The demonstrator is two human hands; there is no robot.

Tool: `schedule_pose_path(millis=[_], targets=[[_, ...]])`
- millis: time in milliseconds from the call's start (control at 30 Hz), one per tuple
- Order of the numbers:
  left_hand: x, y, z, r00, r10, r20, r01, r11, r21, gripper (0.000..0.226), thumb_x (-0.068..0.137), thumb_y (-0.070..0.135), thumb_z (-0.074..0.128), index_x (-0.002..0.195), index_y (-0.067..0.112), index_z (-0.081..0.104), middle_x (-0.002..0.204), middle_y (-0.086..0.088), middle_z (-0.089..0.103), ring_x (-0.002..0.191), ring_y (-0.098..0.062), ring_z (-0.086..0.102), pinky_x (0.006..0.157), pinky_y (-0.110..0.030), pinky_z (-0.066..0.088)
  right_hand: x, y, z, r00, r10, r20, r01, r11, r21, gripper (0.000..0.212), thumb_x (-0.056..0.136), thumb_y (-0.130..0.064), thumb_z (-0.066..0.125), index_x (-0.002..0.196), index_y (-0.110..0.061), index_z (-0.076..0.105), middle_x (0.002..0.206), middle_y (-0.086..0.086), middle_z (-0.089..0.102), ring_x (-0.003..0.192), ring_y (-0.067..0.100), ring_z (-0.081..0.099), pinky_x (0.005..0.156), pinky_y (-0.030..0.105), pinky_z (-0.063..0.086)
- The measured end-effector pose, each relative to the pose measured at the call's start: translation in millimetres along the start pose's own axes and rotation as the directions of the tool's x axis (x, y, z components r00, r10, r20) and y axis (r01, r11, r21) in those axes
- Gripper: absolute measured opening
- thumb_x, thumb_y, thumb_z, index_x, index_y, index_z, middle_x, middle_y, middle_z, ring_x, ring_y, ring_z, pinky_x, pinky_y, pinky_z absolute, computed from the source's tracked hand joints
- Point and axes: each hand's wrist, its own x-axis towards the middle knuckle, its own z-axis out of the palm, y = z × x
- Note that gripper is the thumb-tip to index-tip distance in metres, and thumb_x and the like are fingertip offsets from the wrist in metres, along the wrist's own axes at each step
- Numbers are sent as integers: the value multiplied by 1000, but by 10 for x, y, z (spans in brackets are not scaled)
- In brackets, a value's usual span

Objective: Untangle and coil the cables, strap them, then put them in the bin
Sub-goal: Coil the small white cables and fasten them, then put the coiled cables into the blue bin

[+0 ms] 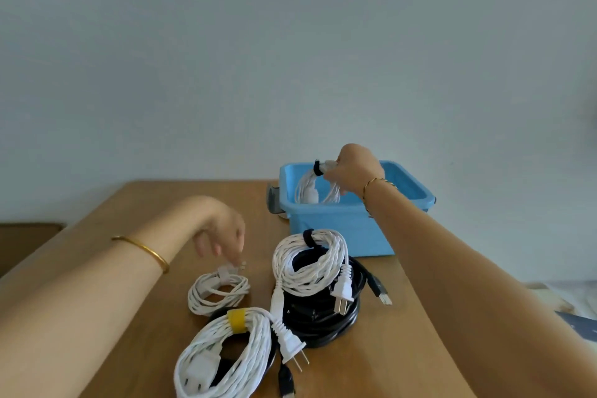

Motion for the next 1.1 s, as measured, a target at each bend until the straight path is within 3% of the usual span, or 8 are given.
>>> schedule_pose_path(millis=[100,333,467,567,633,767,867,1100], targets=[[106,11,145,990,-52,130,43,996,77,45,82,21,74,122,11,55,125,-9,59,110,-22,60,85,-36,57,64,-52,118,989,11,147,2,997,-83,31,83,-14,58,57,-10,42,62,7,53,63,25,54,59,26,45],[162,-84,245,998,-15,60,15,1000,3,32,82,10,73,108,6,53,113,-10,59,102,-23,62,79,-33,58,140,-136,195,894,115,434,107,884,-455,31,92,-12,49,62,-8,45,67,5,44,56,18,40,55,26,37],[20,-155,108,1000,9,18,-7,996,-86,33,79,10,76,104,7,56,111,-9,61,92,-20,63,73,-31,59,171,-100,224,883,142,448,131,841,-525,26,97,-19,46,74,-7,49,77,6,45,75,23,45,78,32,37],[-173,-185,-200,999,10,-48,-18,985,-169,26,78,10,77,99,7,62,106,-10,65,87,-20,65,65,-29,59,230,-99,205,924,53,379,125,895,-429,15,91,-21,55,81,-10,56,83,5,51,85,28,48,84,37,45],[-318,-121,-462,983,10,-181,-52,972,-227,21,79,10,75,93,8,58,94,-10,63,77,-19,63,56,-27,57,229,-119,131,973,-24,231,87,960,-268,24,90,-22,50,72,-8,53,72,3,53,80,28,53,70,29,46],[-464,292,-833,889,15,-457,-187,924,-334,12,84,10,69,85,4,59,75,-9,62,62,-17,61,60,-29,57,-107,-246,-226,968,-132,212,3,854,521,42,99,-41,37,101,-8,63,86,8,65,67,19,62,57,22,49],[-372,645,-840,836,18,-549,-269,885,-379,14,86,9,64,75,4,57,69,-10,60,58,-19,59,62,-30,55,-291,-175,-359,956,-194,221,54,855,516,40,94,-44,49,104,-9,63,82,7,68,55,14,62,53,24,52],[-130,918,-713,772,59,-633,-400,819,-412,23,81,17,72,90,-2,64,85,-16,69,69,-23,68,65,-33,59,-251,30,-339,989,-91,117,19,861,509,8,87,1,55,94,-1,59,64,13,63,44,13,61,49,25,57]])
